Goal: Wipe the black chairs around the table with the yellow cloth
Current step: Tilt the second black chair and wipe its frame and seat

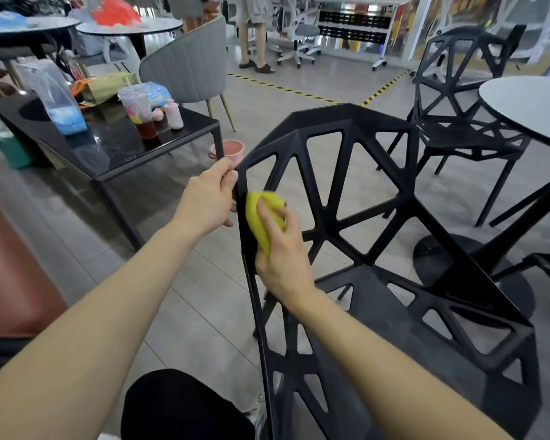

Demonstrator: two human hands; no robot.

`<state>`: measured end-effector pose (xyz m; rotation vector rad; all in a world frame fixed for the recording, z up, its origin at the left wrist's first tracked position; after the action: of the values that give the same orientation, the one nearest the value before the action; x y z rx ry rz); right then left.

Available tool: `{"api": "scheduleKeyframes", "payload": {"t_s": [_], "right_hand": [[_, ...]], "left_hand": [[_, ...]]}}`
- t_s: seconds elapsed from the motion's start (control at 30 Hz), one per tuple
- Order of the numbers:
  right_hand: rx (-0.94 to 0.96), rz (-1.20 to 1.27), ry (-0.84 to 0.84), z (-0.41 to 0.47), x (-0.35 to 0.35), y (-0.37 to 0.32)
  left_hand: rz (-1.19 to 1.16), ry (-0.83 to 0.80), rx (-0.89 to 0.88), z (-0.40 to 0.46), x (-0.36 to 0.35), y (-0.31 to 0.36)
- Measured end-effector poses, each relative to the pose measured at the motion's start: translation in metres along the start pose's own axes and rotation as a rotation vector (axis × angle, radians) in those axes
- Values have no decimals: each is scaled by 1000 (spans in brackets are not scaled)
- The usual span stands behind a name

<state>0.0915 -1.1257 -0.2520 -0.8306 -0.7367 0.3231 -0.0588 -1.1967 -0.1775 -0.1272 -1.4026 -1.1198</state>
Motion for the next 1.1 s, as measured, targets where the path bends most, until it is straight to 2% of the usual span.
{"api": "scheduleKeyframes", "payload": {"t_s": [0.03, 0.07, 0.13, 0.2, 0.23, 0.33, 0.5, 0.57, 0.63, 0.7, 0.8, 0.83, 0.87, 0.97, 1.0, 1.03, 1.1], "right_hand": [[-62, 64, -41, -15, 3, 8], [-146, 136, -4, -17, 15, 14], [-244, 248, 224, 7, 46, 14], [-154, 270, 395, 51, 73, -9], [-64, 245, 391, 72, 77, -24], [133, 77, 177, 83, 44, -43], [104, -25, -172, -61, -21, 23], [-10, 61, -153, -75, -25, 41], [-59, 117, -69, -73, -29, 32], [-24, 154, -65, -70, -33, 22], [69, 92, -180, -63, -22, 51], [26, 47, -137, -57, -7, 69], [-81, 34, -23, -50, 13, 91], [-575, 170, 553, -45, 85, 147], [-677, 253, 667, -44, 93, 152], [-733, 341, 665, -37, 87, 147], [-693, 375, 496, -26, 45, 115]], "left_hand": [[0, -2, 2, 0, 0, 0], [-2, -1, 4, 0, 0, -1], [-23, -13, 13, -1, 0, -2], [-50, -26, 12, -1, 0, -2], [-66, -30, 14, -2, 0, -1], [-134, -33, 49, -1, 2, -2], [-1, 1, 1, 1, -2, -8], [-4, 20, 6, 0, -4, -7], [24, 46, 26, -3, -9, -8], [-17, 49, 82, -13, -23, -12], [-69, 11, 171, -30, -58, -28], [-56, -11, 185, -34, -66, -33], [-55, -29, 188, -37, -72, -35], [-63, -16, 185, -38, -74, -37], [-57, -1, 188, -36, -75, -39], [-52, 9, 189, -36, -75, -40], [-37, 19, 168, -38, -75, -36]]}}
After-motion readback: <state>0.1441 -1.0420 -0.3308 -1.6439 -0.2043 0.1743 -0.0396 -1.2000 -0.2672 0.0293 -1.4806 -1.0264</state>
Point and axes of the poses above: each hand's wrist, its own z-axis towards the middle knuckle, its own x-axis out of the back of the hand, y = z × x, the point moved 7 cm from there along z, towards the middle knuckle, and after that the axes turned 15 degrees about z, right-handed, at the moved point
